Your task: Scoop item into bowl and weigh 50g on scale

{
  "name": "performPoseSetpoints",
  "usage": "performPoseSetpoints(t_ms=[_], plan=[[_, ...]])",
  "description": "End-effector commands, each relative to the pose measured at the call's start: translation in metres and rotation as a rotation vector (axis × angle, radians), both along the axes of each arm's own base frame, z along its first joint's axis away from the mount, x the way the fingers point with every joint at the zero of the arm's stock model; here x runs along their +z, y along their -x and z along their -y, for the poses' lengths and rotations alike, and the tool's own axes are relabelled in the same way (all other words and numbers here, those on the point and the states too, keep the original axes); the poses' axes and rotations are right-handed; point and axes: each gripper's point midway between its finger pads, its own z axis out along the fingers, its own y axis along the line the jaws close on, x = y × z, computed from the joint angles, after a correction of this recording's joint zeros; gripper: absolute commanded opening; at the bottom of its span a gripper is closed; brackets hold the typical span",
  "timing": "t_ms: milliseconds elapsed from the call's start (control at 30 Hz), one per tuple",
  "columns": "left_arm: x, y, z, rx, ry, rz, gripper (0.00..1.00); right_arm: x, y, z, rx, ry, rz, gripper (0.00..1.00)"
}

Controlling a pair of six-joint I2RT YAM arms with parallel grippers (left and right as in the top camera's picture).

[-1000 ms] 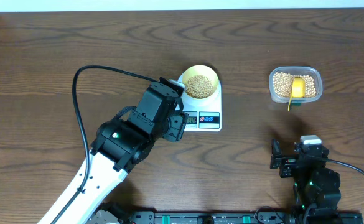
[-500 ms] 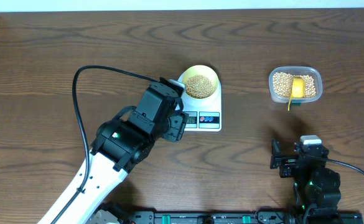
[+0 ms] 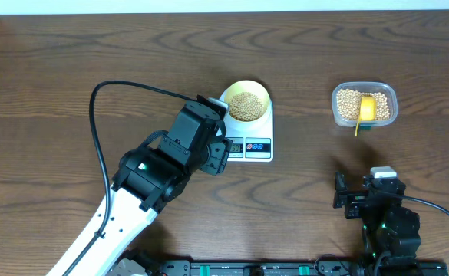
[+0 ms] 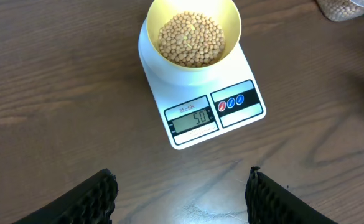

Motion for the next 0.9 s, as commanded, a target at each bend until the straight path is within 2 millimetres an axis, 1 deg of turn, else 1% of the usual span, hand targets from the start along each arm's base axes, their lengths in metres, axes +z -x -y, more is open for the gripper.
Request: performPoseSetpoints(t_ms=[0,67,133,200,267,333,433,500,567,667,767,867], plan=[[0.009,-0.002,-0.001,0.012,0.013,0.021,0.69,-0.001,0.000,-0.001,0.010,0.010,0.004,0.99],[0.010,-0.002,-0.001,0.012,0.014,0.023,0.69,-0.001,0.000,-0.001,0.010,0.010,0.004,0.99],[0.016,0.000,-0.003,0.012,0.026,0.040,0.69,-0.001,0.000,-0.001,0.010,0.010,0.004,0.99],[0.028,0.003,-0.007,0.016,0.050,0.074,0.69,-0.001,0.000,-0.001,0.010,0.010,0.004,0.99],[0.046,0.006,-0.016,0.036,0.079,0.131,0.69,-0.001,0.000,-0.001,0.010,0.010,0.004,0.99],[0.068,0.005,-0.033,0.089,0.121,0.216,0.69,-0.001,0.000,-0.001,0.010,0.010,0.004,0.99],[0.097,0.005,-0.064,0.184,0.180,0.336,0.69,-0.001,0.000,-0.001,0.010,0.010,0.004,0.99],[0.113,0.007,-0.087,0.254,0.206,0.414,0.69,-0.001,0.000,-0.001,0.010,0.010,0.004,0.99],[0.125,0.012,-0.104,0.307,0.222,0.472,0.69,-0.001,0.000,-0.001,0.010,0.010,0.004,0.99],[0.135,0.022,-0.121,0.357,0.240,0.533,0.69,-0.001,0.000,-0.001,0.010,0.010,0.004,0.99],[0.133,0.028,-0.131,0.384,0.259,0.571,0.69,-0.001,0.000,-0.001,0.010,0.010,0.004,0.99],[0.127,0.031,-0.139,0.403,0.280,0.636,0.69,-0.001,0.000,-0.001,0.010,0.010,0.004,0.99]])
